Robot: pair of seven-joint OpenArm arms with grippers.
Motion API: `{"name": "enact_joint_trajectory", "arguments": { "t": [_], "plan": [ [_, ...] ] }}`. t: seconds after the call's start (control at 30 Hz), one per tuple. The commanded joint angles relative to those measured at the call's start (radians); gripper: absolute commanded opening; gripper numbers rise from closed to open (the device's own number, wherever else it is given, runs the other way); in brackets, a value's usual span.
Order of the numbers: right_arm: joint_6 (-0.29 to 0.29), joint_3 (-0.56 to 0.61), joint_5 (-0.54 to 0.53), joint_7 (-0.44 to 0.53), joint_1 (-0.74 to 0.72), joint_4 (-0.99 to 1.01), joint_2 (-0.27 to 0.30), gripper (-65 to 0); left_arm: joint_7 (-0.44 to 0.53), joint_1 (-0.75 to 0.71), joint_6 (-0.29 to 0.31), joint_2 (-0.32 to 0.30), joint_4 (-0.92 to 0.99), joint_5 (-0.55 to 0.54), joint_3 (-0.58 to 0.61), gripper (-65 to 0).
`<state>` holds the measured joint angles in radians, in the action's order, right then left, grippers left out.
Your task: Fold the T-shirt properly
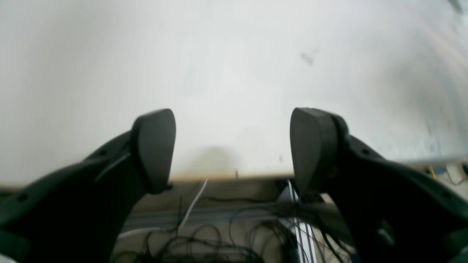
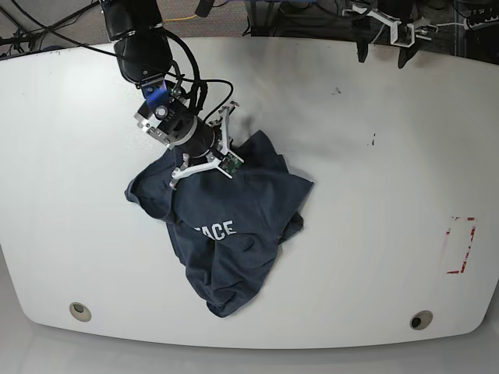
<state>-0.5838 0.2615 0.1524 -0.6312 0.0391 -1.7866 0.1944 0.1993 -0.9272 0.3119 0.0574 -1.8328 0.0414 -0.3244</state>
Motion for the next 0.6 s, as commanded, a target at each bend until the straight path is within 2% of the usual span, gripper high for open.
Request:
{"name": "enact_joint_trajectory", "arguments": {
  "t": [0.0, 0.1, 0.3, 0.57],
  "plan": [
    [0.003, -0.032, -0.014, -0.013, -0.018, -0.098, 0.000, -65.0, 0.027, 0.001, -0.001, -0.003, -0.020, -0.008, 0.005, -19.2],
    [-0.006, -0.072, -0.014, -0.025, -0.025, -0.157, -0.003, -65.0, 0.025, 0.044, 0.000, -0.001, -0.020, -0.007, 0.011, -19.2],
    [-0.008, -0.129, -0.014, -0.025, -0.084, -0.193, 0.004, -65.0, 0.013, 0.152, 0.000, -0.003, -0.017, -0.004, 0.095, -18.9],
    [-0.009, -0.236, -0.021, -0.023, -0.152, -0.215, 0.006, -65.0, -0.246, 0.357, -0.003, 0.003, -0.011, 0.088, 0.290, -19.0]
  ]
}}
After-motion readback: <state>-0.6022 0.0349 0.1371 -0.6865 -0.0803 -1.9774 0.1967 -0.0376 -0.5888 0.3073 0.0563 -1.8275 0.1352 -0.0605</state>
